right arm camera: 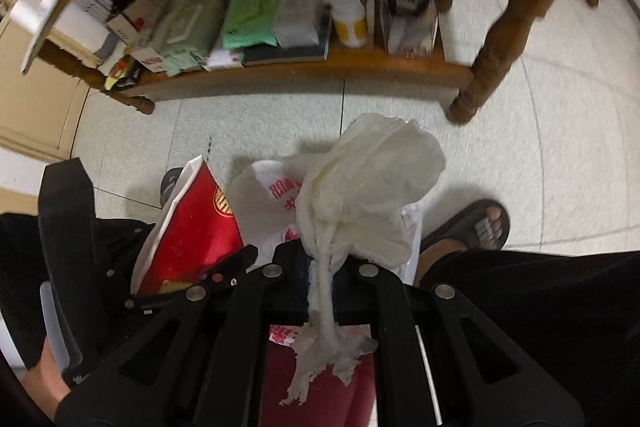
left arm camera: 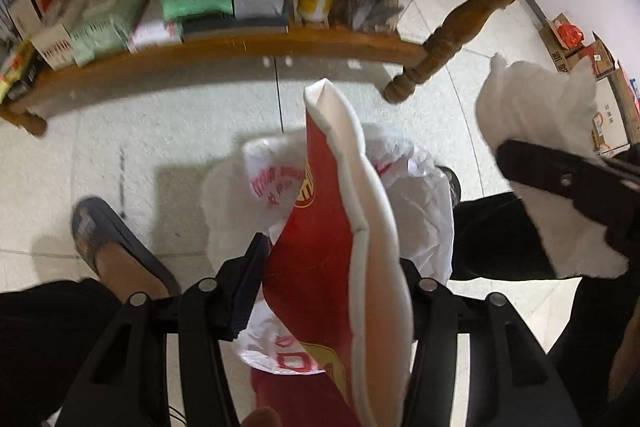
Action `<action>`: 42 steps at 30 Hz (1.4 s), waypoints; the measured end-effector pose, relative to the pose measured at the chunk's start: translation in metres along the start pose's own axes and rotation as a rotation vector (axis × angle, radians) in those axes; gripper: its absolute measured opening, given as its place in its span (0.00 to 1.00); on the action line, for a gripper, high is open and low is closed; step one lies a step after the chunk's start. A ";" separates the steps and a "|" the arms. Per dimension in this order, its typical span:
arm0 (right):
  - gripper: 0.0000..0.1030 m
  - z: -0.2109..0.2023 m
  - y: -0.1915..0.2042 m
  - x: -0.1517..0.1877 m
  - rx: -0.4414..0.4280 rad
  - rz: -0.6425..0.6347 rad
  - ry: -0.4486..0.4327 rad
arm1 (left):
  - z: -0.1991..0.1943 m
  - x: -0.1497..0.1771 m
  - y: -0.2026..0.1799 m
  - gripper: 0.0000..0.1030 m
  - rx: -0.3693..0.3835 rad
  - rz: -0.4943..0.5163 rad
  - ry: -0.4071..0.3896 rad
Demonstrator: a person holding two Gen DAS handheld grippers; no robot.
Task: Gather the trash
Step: 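Carry the held cup and tissue down over the white plastic bag, then open both tools to drop the cup and tissue into the bag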
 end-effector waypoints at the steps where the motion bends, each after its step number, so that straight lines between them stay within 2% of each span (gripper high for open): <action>1: 0.07 0.006 -0.002 0.001 0.001 0.004 0.010 | 0.005 0.001 -0.001 0.50 -0.006 0.002 0.002; 7: 0.08 0.040 -0.006 0.004 -0.008 0.015 0.067 | 0.037 0.011 0.002 0.50 -0.027 0.008 0.036; 12: 0.09 0.059 -0.019 0.004 -0.042 0.082 0.098 | 0.057 0.022 0.002 0.50 -0.051 0.037 0.070; 16: 0.11 0.074 -0.022 0.005 -0.023 0.083 0.134 | 0.066 0.027 -0.001 0.50 -0.068 0.062 0.099; 22: 0.12 0.092 -0.026 0.007 -0.001 0.081 0.176 | 0.079 0.032 0.009 0.50 -0.074 0.028 0.146; 27: 0.12 0.101 -0.025 0.007 0.001 0.078 0.197 | 0.084 0.035 0.005 0.50 -0.070 0.048 0.161; 29: 0.24 0.104 -0.025 0.007 0.003 0.083 0.202 | 0.085 0.034 0.003 0.52 -0.061 0.052 0.163; 30: 0.38 0.105 -0.026 0.007 0.003 0.090 0.204 | 0.085 0.034 0.002 0.60 -0.061 0.053 0.164; 31: 0.47 0.107 -0.027 0.007 -0.002 0.098 0.207 | 0.084 0.034 0.003 0.73 -0.060 0.051 0.163; 32: 0.50 0.108 -0.028 0.007 0.001 0.100 0.209 | 0.084 0.034 0.004 0.77 -0.056 0.047 0.162; 33: 0.59 0.108 -0.029 0.007 0.011 0.101 0.212 | 0.084 0.034 0.004 0.81 -0.053 0.042 0.164; 34: 0.62 0.108 -0.029 0.008 0.018 0.103 0.211 | 0.085 0.034 0.005 0.89 -0.056 0.041 0.165; 35: 0.62 0.108 -0.030 0.008 0.013 0.109 0.211 | 0.085 0.035 0.006 0.93 -0.067 0.040 0.163; 42: 0.68 0.106 -0.034 0.006 0.012 0.132 0.200 | 0.078 0.030 0.009 0.92 -0.064 0.019 0.147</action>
Point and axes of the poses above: each gripper's, at about its wrist camera, not at the fingertips, and z roughly the way its jaws point, y to its left, x to its underside, the point moved 4 cm from there along z, roughly the way its jaws point, and after that the axes turned 10 degrees about -x, right-handed, at the moved point
